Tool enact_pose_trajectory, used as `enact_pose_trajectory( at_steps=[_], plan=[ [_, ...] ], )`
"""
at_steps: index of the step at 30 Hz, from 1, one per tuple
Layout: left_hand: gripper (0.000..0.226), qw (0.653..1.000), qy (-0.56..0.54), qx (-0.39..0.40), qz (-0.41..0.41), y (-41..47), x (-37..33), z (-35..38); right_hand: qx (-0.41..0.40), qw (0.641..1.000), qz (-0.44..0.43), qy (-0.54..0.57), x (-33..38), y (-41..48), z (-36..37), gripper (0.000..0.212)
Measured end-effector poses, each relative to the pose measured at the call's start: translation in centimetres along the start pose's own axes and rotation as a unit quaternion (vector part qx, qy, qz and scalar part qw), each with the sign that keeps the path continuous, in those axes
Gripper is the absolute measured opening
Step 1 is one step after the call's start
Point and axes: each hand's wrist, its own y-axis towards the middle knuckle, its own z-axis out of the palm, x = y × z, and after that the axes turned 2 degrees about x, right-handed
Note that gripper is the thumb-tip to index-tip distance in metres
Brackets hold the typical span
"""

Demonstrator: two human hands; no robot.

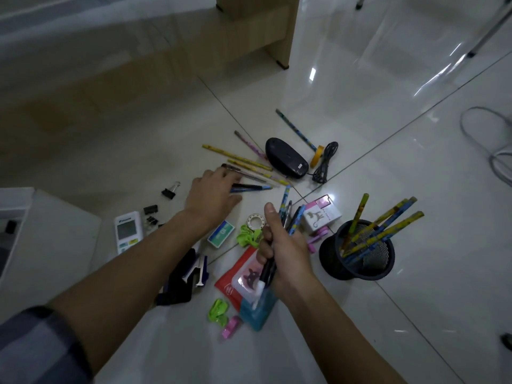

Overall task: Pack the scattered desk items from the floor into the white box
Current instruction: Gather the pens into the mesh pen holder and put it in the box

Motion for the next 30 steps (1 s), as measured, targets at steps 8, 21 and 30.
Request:
enact_pose_trajectory(
  at_steps=[8, 21, 30],
  plan=[
    [0.021, 0.990, -0.098, 0.088, 0.042, -1.7, -1.8, -0.6, -0.047, 0.999, -0.011, 0.017, 0.6, 0.0, -0.7, 0.034],
    [0.027, 0.911, -0.263, 0.286, 0.136, -4.2, -5.9, -5.4, -0.124, 0.987, -0.048, -0.088, 0.0, 0.6, 0.5, 0.056],
    [0.017, 0.954, -0.296, -0.012, -0.046, 0.7, -3.1, -1.8, -0.122, 0.982, -0.012, 0.142, 1.3, 1.4, 1.2, 0.034]
  ],
)
